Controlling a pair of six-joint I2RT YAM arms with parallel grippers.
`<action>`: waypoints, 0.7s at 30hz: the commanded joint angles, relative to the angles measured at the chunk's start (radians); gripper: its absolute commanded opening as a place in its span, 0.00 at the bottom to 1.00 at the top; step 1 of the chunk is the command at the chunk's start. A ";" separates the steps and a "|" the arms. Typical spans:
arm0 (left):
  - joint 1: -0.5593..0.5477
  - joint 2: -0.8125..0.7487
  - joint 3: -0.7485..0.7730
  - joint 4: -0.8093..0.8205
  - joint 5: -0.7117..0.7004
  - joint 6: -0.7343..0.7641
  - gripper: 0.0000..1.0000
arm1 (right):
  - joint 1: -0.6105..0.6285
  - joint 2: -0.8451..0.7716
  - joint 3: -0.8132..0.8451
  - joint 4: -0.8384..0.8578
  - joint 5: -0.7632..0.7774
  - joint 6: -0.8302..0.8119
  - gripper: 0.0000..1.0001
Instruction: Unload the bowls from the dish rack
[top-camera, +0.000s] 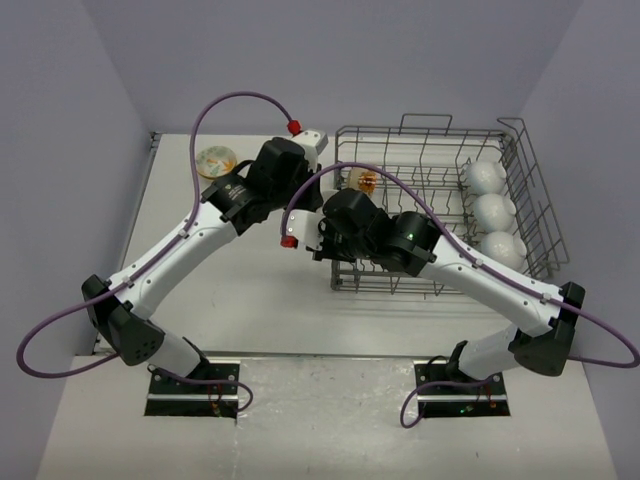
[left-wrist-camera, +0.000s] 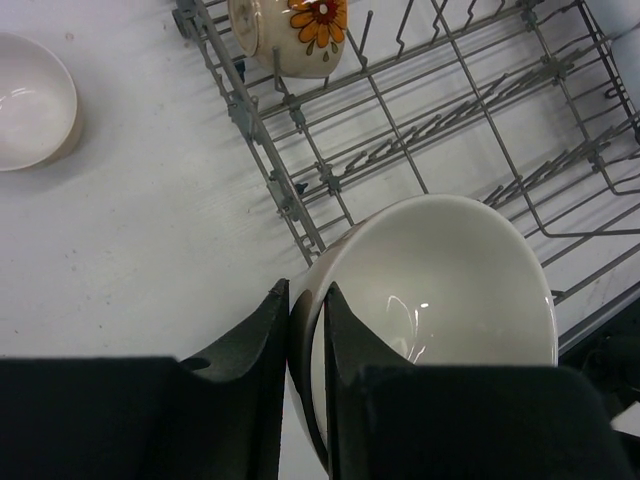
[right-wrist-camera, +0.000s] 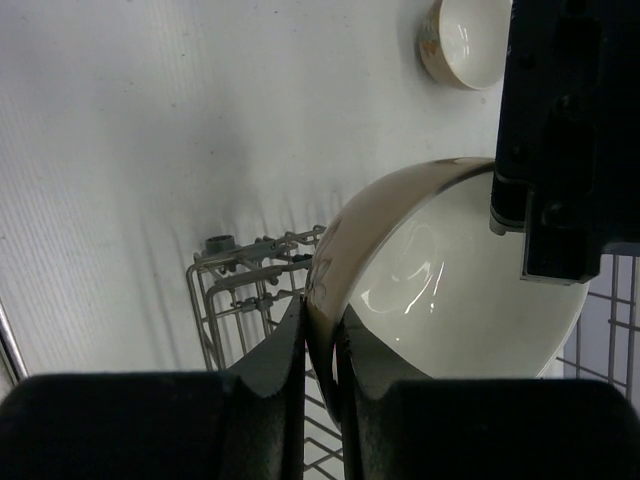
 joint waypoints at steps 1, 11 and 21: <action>0.006 -0.014 -0.010 -0.044 -0.080 -0.009 0.00 | -0.002 -0.029 0.058 0.206 0.149 -0.020 0.00; 0.006 -0.135 -0.016 -0.001 -0.276 -0.086 0.00 | -0.002 -0.063 -0.028 0.318 0.227 0.000 0.44; 0.156 -0.171 -0.051 0.076 -0.246 -0.123 0.00 | -0.002 -0.155 -0.066 0.324 0.232 0.023 0.70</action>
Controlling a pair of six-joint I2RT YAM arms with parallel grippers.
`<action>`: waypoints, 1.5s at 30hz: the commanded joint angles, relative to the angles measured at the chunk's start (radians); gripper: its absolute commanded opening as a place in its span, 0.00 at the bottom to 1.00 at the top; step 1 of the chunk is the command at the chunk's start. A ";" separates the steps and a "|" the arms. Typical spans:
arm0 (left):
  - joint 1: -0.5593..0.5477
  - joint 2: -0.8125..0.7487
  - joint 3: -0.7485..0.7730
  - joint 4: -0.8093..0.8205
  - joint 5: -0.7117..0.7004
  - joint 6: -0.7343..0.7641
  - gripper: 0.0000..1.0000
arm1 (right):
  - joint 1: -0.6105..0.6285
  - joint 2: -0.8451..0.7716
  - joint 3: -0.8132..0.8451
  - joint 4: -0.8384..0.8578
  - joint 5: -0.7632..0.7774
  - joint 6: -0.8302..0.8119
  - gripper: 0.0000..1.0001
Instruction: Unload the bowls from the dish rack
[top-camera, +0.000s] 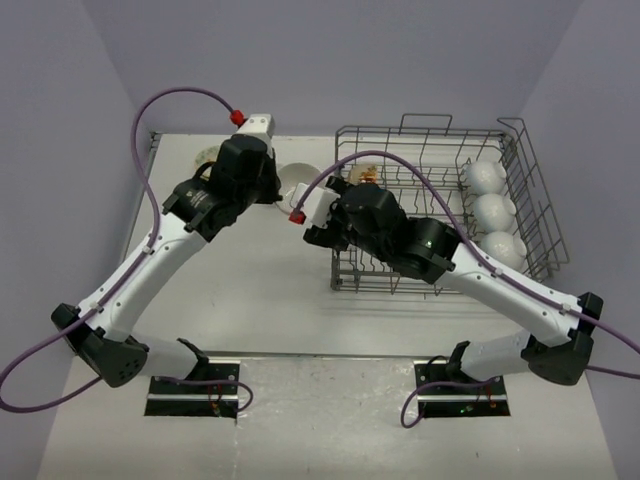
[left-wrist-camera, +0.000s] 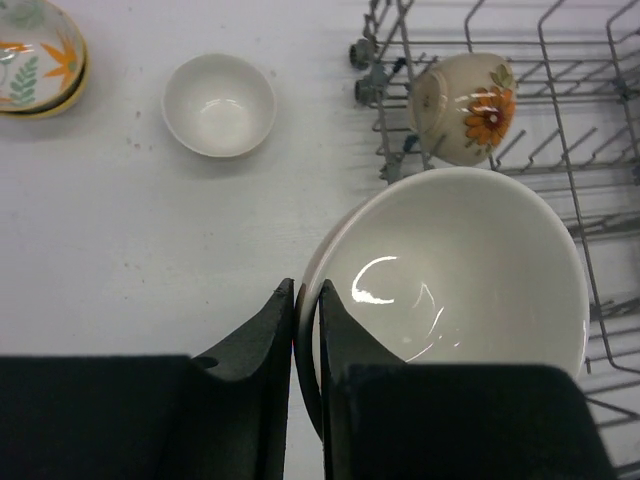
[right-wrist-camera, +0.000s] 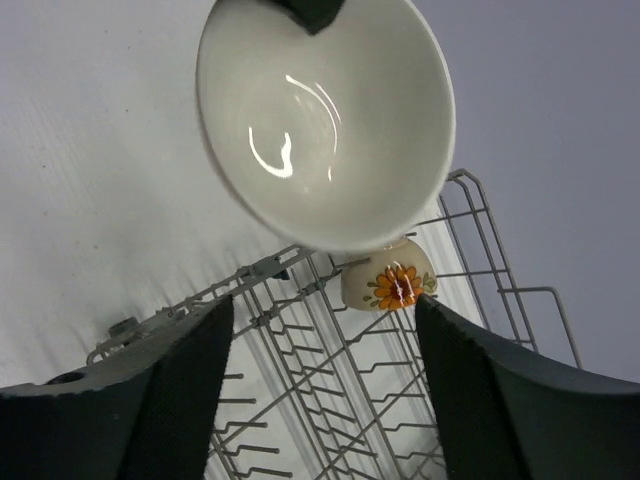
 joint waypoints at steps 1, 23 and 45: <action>0.135 -0.008 -0.007 0.107 0.018 -0.038 0.00 | -0.004 -0.094 -0.015 0.060 0.038 0.041 0.77; 0.450 0.599 0.280 0.281 0.260 -0.067 0.00 | -0.004 -0.613 -0.295 0.113 -0.038 0.451 0.99; 0.507 0.667 0.082 0.563 0.363 -0.099 0.00 | -0.004 -0.640 -0.339 0.151 -0.100 0.432 0.99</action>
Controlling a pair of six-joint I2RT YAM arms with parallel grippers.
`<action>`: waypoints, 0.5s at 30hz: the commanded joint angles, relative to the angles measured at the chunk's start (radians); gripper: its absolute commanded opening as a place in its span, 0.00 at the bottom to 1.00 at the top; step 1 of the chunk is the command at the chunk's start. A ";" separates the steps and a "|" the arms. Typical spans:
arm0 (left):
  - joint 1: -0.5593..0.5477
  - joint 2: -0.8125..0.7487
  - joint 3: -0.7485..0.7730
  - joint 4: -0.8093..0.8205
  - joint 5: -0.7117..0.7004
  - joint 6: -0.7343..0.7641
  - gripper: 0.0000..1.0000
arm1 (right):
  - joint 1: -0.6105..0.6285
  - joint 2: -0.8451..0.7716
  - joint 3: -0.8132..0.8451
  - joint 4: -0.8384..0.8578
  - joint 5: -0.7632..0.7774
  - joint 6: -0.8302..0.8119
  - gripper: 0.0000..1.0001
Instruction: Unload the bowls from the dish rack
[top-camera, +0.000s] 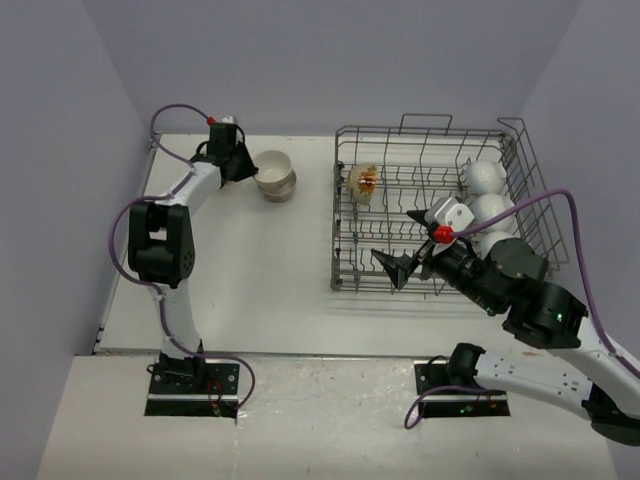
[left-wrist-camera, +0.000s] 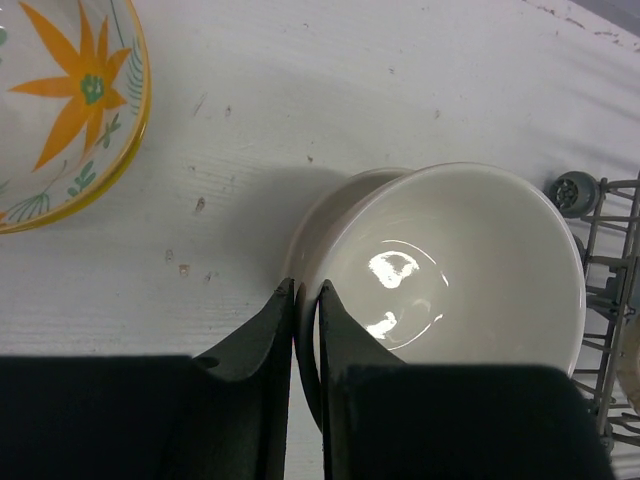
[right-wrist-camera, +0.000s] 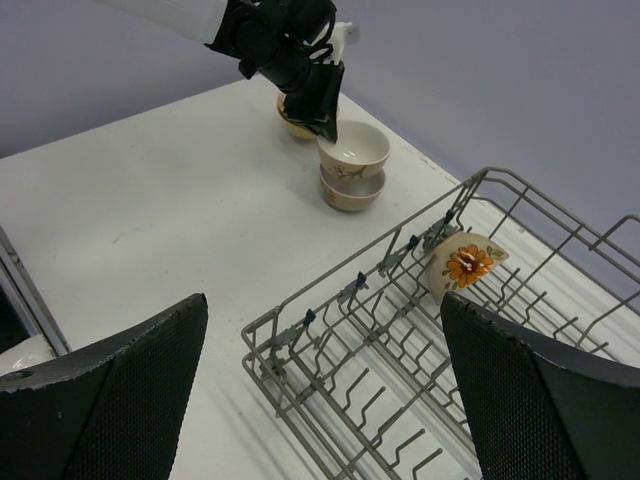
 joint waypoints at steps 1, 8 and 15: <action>0.000 0.017 0.050 0.092 0.017 -0.015 0.00 | 0.000 -0.008 -0.011 0.050 -0.014 0.005 0.99; -0.002 0.043 0.052 0.091 0.027 -0.007 0.00 | 0.000 -0.006 -0.014 0.056 -0.022 0.001 0.99; -0.006 0.034 0.053 0.088 0.027 -0.001 0.21 | 0.000 -0.006 -0.020 0.061 -0.023 0.000 0.99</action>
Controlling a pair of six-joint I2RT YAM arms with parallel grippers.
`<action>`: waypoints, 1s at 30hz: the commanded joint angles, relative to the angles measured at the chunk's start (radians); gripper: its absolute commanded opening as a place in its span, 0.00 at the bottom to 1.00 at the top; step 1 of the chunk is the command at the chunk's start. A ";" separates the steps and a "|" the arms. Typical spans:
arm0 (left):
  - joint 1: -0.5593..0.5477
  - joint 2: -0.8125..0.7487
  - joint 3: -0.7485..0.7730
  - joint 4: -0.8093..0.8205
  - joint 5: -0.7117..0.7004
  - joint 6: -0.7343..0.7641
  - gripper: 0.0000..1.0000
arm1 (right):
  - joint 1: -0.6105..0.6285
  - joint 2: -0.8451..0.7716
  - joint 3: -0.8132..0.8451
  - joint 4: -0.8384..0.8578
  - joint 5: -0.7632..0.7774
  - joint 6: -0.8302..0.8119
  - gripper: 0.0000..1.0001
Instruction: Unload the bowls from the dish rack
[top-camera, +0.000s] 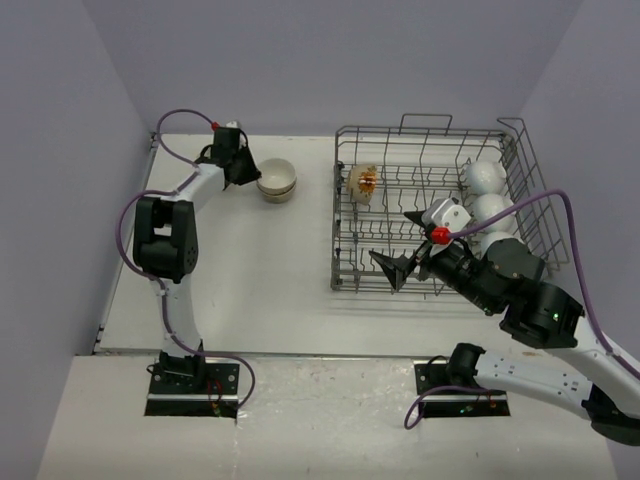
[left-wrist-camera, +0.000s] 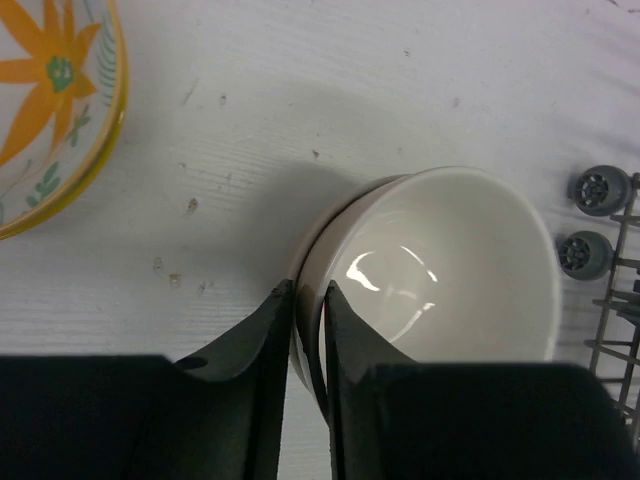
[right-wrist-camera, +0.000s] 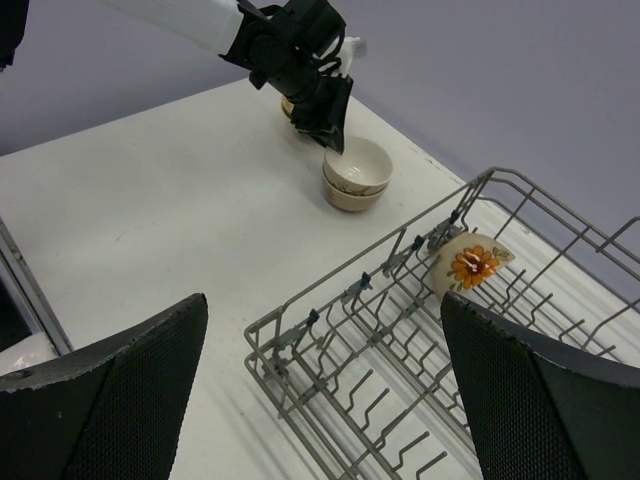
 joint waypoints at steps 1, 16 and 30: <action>-0.005 -0.029 0.051 0.065 0.021 -0.002 0.23 | 0.000 -0.005 -0.002 0.045 -0.015 0.000 0.99; -0.028 -0.115 0.071 -0.045 -0.080 -0.002 0.53 | -0.299 0.119 0.004 0.050 -0.115 0.201 0.99; -0.032 -0.668 -0.214 -0.144 -0.082 -0.045 1.00 | -0.831 0.697 0.121 0.289 -0.763 0.529 0.99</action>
